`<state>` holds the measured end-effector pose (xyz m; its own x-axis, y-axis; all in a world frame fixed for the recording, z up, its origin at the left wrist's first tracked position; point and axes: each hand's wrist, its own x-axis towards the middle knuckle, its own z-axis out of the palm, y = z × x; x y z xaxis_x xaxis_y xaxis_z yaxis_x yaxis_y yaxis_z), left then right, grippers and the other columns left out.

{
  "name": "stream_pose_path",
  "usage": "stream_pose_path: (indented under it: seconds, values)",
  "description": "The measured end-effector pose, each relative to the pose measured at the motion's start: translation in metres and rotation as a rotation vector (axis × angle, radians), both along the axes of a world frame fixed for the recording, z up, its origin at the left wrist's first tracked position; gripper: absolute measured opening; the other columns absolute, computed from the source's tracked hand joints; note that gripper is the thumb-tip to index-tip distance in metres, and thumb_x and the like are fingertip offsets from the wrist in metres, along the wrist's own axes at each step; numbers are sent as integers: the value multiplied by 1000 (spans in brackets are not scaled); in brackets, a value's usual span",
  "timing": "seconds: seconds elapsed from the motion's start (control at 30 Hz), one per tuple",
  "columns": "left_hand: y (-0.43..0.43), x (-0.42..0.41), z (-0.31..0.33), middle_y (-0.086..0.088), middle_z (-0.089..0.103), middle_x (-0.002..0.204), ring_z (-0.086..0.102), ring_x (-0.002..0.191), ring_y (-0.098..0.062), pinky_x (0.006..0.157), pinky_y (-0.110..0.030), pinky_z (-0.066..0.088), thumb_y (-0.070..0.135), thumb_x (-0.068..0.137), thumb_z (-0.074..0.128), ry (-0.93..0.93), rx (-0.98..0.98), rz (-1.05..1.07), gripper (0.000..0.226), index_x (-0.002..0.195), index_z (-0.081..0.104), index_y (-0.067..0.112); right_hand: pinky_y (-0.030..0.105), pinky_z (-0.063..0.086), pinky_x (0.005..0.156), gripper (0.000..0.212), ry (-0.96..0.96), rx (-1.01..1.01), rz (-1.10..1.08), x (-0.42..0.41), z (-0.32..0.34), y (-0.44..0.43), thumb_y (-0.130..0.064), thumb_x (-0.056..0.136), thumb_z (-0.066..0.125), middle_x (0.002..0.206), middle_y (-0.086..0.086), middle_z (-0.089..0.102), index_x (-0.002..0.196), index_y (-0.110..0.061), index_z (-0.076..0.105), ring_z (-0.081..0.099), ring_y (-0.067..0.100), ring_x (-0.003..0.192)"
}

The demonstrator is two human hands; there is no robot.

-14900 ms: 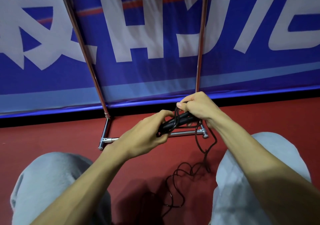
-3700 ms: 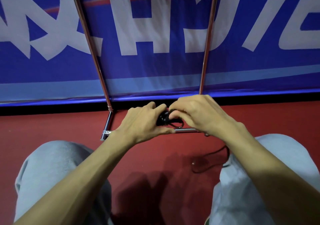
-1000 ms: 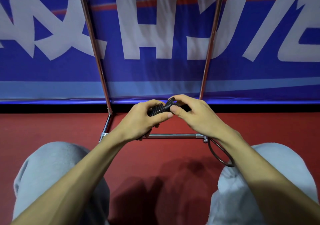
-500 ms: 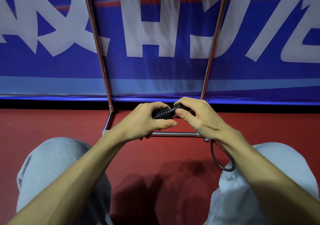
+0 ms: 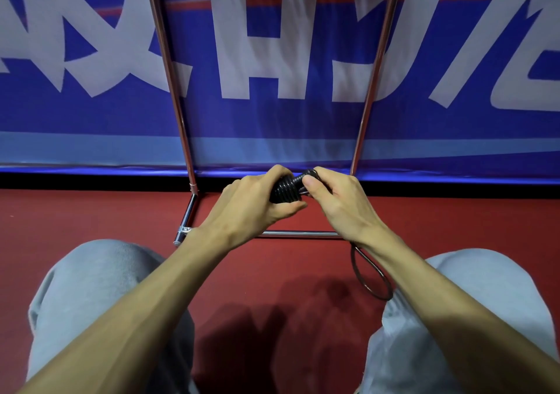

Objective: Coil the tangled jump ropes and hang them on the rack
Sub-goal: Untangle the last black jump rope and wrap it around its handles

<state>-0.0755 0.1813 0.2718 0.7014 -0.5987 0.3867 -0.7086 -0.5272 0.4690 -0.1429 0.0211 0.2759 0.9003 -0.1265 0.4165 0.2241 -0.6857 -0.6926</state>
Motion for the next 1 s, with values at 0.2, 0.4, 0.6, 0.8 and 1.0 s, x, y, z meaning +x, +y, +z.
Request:
stream_pose_path:
  seconds: [0.2, 0.4, 0.6, 0.8, 1.0]
  values:
    - [-5, 7, -3, 8, 61, 71, 56, 69, -19, 60, -31, 37, 55, 77, 69, 128, -121, 45, 38, 99, 53, 28, 21, 35, 62, 13, 150, 48, -42, 7, 7, -9, -34, 89, 62, 79, -5, 55, 85, -22, 61, 50, 0, 61]
    - [-3, 15, -10, 8, 57, 70, 56, 74, -22, 60, -33, 36, 57, 80, 64, 82, 50, 114, 37, 102, 50, 31, 19, 41, 44, 19, 546, -231, 102, -1, 6, -17, -22, 96, 53, 60, -1, 60, 81, -12, 60, 53, 8, 41]
    - [-7, 16, -16, 9, 58, 80, 58, 81, -28, 63, -35, 38, 55, 85, 58, -47, 223, 111, 32, 98, 44, 29, 30, 53, 52, 31, 692, -418, 145, -11, 19, -21, -30, 95, 55, 65, 8, 57, 81, -2, 54, 66, 22, 48]
    - [-3, 26, -22, 7, 66, 101, 63, 91, -28, 64, -34, 40, 55, 86, 57, -83, 376, 120, 34, 110, 49, 32, 37, 45, 67, 16, 430, -734, 164, -22, 25, -18, -33, 97, 48, 76, -2, 54, 86, -22, 49, 61, 29, 84]
    - [-15, 1, -28, 9, 60, 98, 64, 92, -24, 64, -34, 45, 61, 83, 54, -166, 504, -98, 40, 114, 50, 36, 29, 33, 65, 14, 125, -703, 24, -15, 15, -20, -30, 94, 52, 98, -7, 67, 100, -27, 65, 60, 20, 98]
